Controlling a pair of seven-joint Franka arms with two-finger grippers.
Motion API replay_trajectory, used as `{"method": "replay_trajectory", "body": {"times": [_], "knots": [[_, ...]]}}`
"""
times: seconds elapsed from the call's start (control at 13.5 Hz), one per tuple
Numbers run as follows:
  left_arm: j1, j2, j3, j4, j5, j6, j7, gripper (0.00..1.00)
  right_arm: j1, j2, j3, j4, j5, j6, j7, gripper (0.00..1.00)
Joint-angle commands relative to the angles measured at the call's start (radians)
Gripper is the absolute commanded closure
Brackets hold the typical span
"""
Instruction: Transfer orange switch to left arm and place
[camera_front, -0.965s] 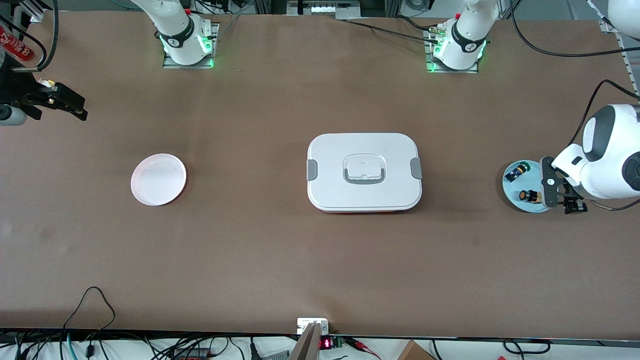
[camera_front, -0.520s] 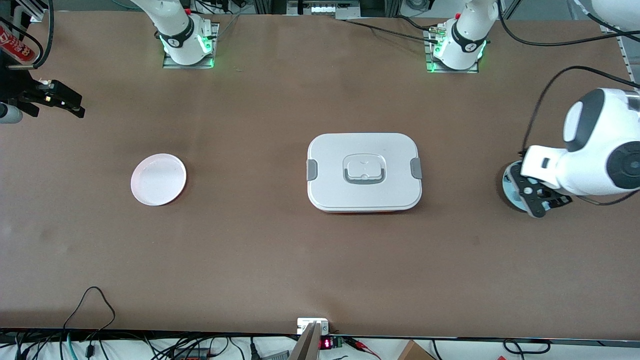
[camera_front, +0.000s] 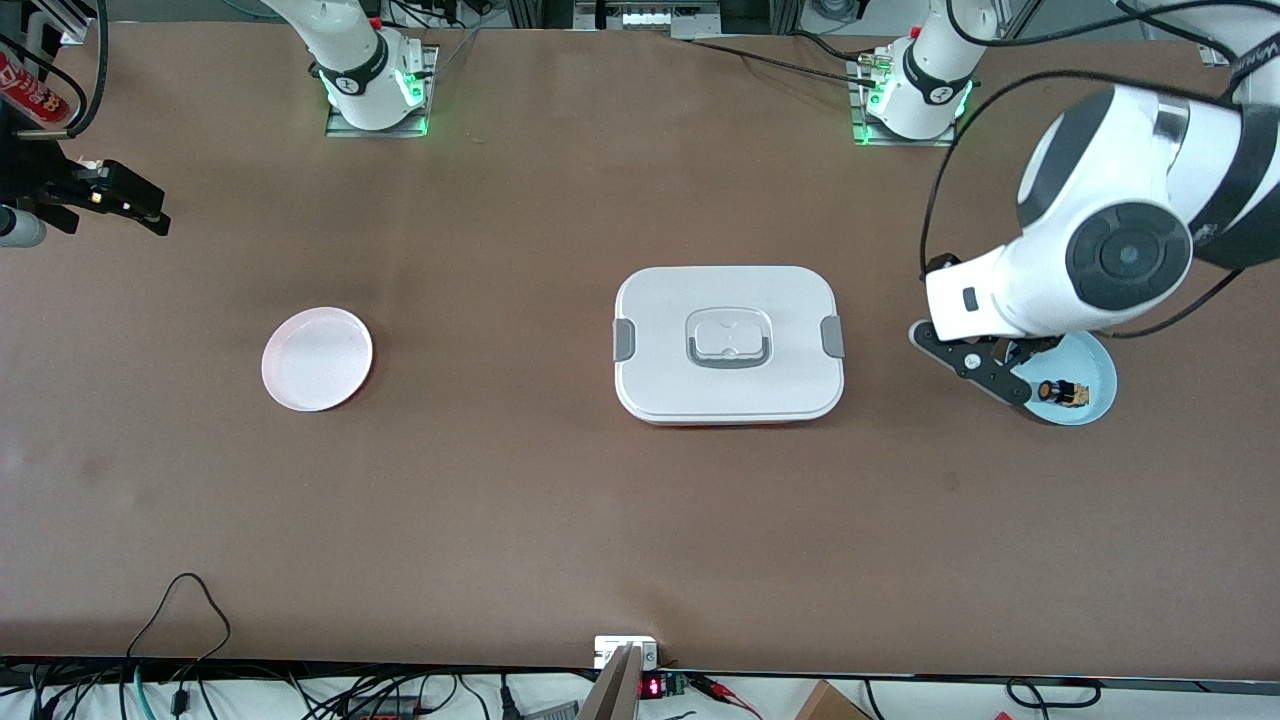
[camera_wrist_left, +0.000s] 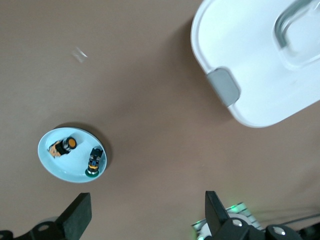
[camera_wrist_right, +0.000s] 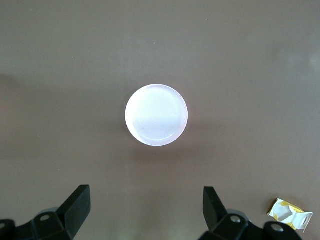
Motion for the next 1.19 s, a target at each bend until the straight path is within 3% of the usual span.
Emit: {"method": "replay_trajectory", "body": {"times": [0.0,0.15,0.22,0.3,0.37,0.45,0.52,0.67,0.82,1.11], "knots": [[-0.015,0.054,0.033,0.159,-0.003,-0.025,-0.079,0.0,-0.01,0.013,0.004,0.02,0.016,-0.019,-0.012,0.0],[-0.05,0.05,0.125,0.181,-0.008,0.046,-0.122,0.0,-0.01,0.016,0.003,0.02,0.015,-0.02,-0.014,0.0],[-0.085,0.032,0.245,0.177,-0.018,0.114,-0.164,0.0,-0.01,0.024,0.003,0.019,0.012,-0.022,-0.014,0.0],[-0.122,-0.058,0.351,0.081,-0.091,0.244,-0.253,0.0,-0.009,0.026,0.004,0.02,0.013,-0.02,-0.012,0.0],[-0.111,-0.173,0.378,-0.075,-0.229,0.3,-0.292,0.0,-0.009,0.026,0.004,0.02,0.016,-0.019,-0.009,0.0],[-0.089,-0.255,0.401,-0.152,-0.314,0.299,-0.295,0.0,-0.009,0.026,0.004,0.02,0.018,-0.01,-0.006,0.0],[-0.09,-0.306,0.438,-0.232,-0.311,0.302,-0.289,0.0,-0.01,0.027,0.003,0.02,0.018,-0.008,-0.006,0.0],[-0.084,-0.431,0.455,-0.41,-0.31,0.397,-0.259,0.0,-0.012,0.027,0.003,0.02,0.015,-0.006,-0.009,0.0],[-0.074,-0.438,0.455,-0.42,-0.308,0.367,-0.132,0.0,-0.009,0.026,0.004,0.022,0.012,-0.006,-0.009,0.0],[-0.067,-0.43,0.457,-0.383,-0.307,0.313,-0.117,0.0,0.003,0.026,0.012,0.042,0.012,-0.016,-0.012,0.0]]}}
